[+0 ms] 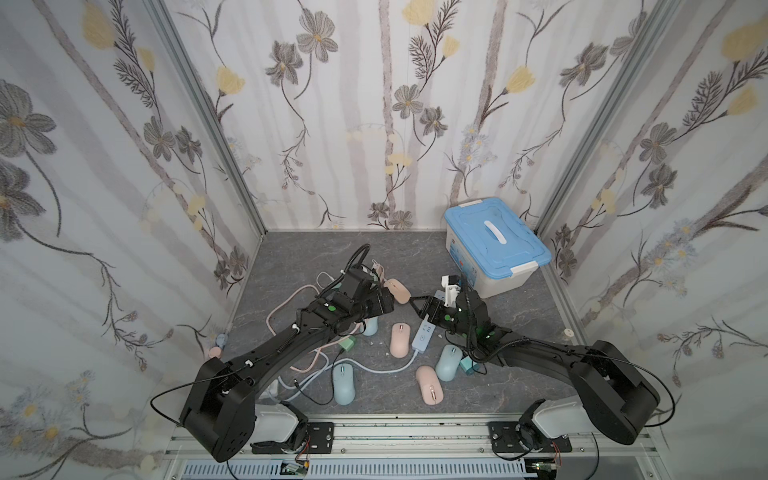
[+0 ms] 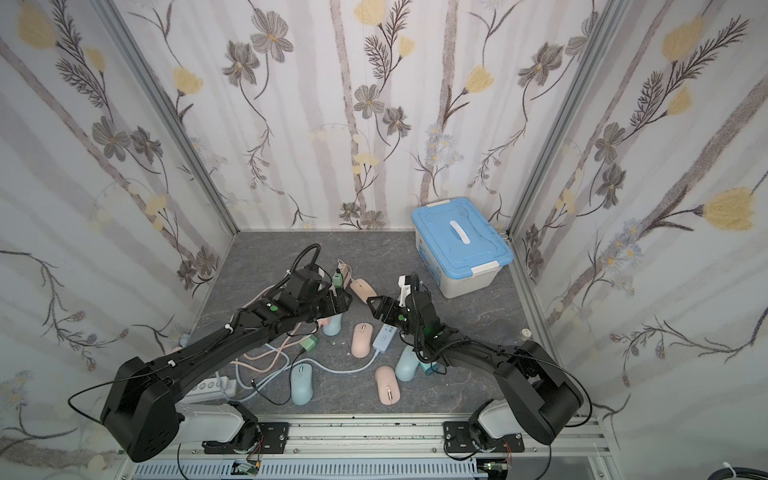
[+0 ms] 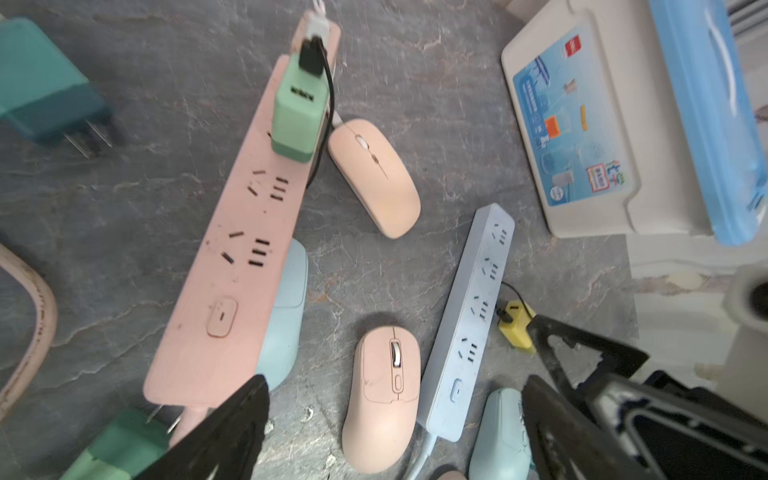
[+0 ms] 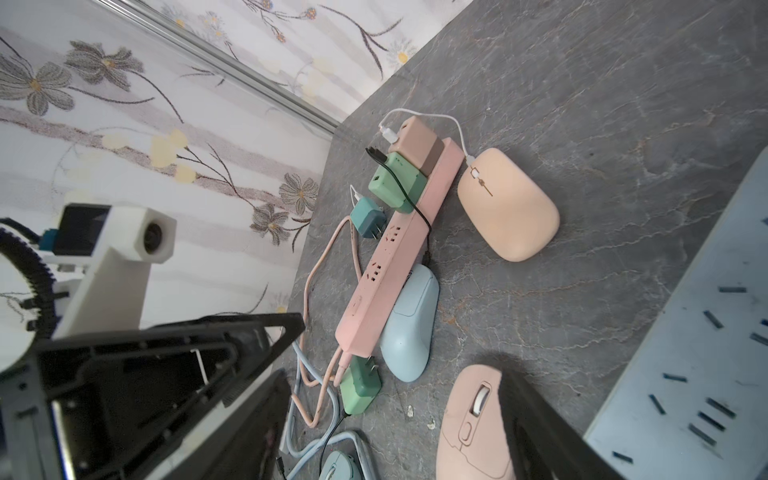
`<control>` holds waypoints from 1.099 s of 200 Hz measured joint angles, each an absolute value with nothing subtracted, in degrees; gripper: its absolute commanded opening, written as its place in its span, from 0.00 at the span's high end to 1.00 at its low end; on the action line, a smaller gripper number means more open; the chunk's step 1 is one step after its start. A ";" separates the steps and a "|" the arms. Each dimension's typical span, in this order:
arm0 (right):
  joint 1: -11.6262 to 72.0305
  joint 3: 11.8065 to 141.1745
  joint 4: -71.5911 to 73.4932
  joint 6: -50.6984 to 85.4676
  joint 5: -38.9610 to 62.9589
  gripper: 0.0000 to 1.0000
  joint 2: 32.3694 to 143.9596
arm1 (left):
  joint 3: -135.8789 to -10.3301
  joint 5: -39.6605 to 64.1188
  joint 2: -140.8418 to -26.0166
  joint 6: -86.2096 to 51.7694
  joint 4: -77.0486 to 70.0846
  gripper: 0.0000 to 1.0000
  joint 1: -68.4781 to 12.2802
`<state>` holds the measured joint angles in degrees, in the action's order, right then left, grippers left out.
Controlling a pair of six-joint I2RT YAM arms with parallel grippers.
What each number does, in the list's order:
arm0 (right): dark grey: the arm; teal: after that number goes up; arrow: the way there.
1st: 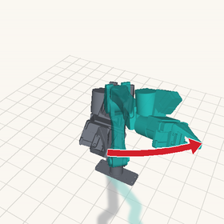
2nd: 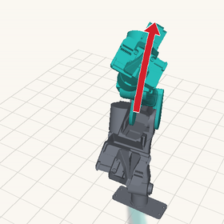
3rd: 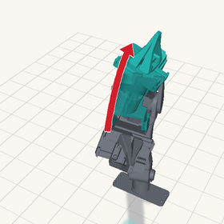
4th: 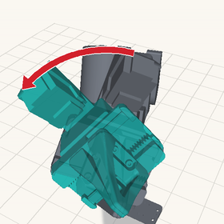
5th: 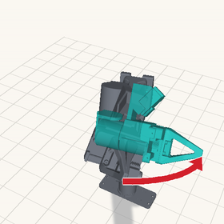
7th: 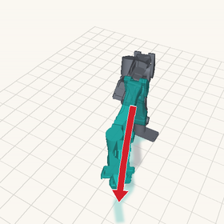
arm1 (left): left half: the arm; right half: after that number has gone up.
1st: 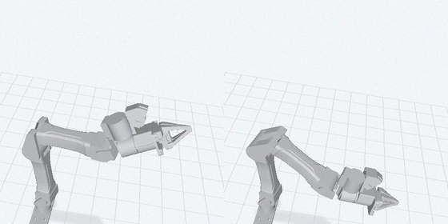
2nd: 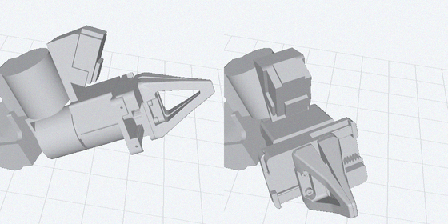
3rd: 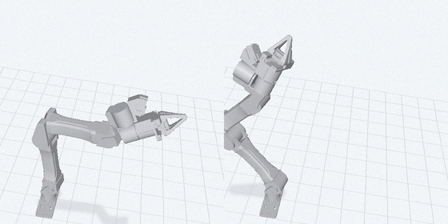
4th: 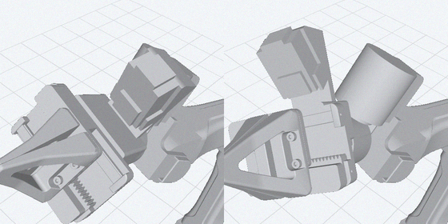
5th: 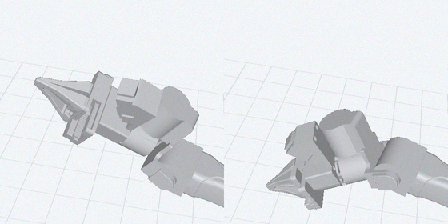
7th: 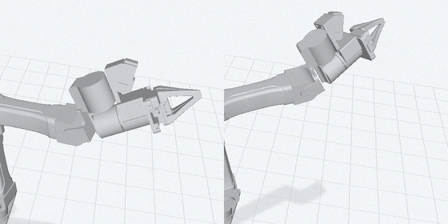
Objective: Unplug the wireless mouse
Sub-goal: Pick up the mouse from the center of the board.
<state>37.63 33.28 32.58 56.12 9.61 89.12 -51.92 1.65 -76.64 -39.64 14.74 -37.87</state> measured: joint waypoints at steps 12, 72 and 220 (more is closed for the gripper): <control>37.12 32.16 32.75 56.23 9.04 0.20 88.27 | -50.76 -0.16 -77.19 -39.62 13.96 0.04 -40.49; 35.97 29.21 32.77 56.73 8.75 0.20 86.98 | -50.17 -6.52 -85.01 -37.65 12.27 0.04 -42.70; 35.18 27.66 33.34 57.54 8.62 0.20 87.48 | -58.13 -17.30 -98.87 -31.73 15.88 0.20 -39.79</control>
<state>35.18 27.66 33.34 57.54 8.62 87.48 -58.13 -17.30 -98.87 -31.73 15.88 -39.79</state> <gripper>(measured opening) 0.801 0.810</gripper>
